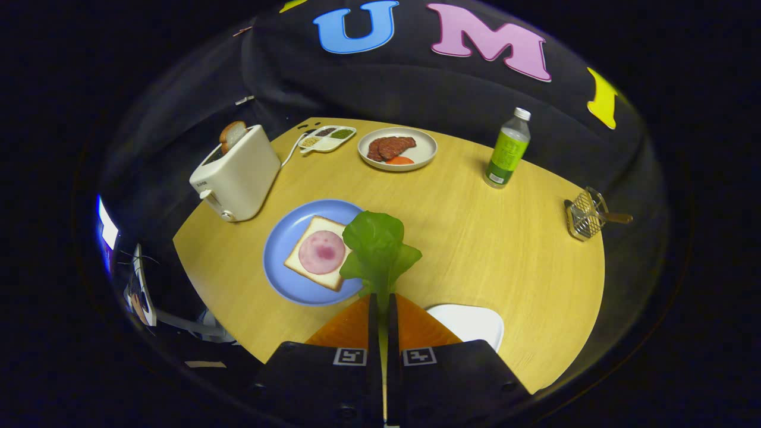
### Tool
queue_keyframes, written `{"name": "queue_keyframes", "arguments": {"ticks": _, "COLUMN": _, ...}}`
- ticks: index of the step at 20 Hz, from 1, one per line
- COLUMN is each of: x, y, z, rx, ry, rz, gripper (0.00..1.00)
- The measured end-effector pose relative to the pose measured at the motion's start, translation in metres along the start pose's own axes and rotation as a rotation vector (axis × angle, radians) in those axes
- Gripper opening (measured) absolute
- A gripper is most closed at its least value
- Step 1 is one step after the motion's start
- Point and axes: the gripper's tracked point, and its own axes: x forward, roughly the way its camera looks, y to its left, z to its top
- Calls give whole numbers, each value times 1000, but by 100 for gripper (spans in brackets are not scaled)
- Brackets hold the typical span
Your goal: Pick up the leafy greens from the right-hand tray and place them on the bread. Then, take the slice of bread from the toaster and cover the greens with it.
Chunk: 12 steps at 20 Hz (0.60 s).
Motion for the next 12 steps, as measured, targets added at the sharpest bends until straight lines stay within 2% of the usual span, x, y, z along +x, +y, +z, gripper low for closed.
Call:
{"name": "queue_keyframes", "arguments": {"ticks": 6, "x": 34, "y": 61, "z": 36, "rx": -49, "ry": 13, "rz": 70, "gripper": 8}}
{"name": "queue_keyframes", "arguments": {"ticks": 12, "x": 56, "y": 76, "z": 44, "rx": -64, "ry": 43, "rz": 82, "gripper": 8}}
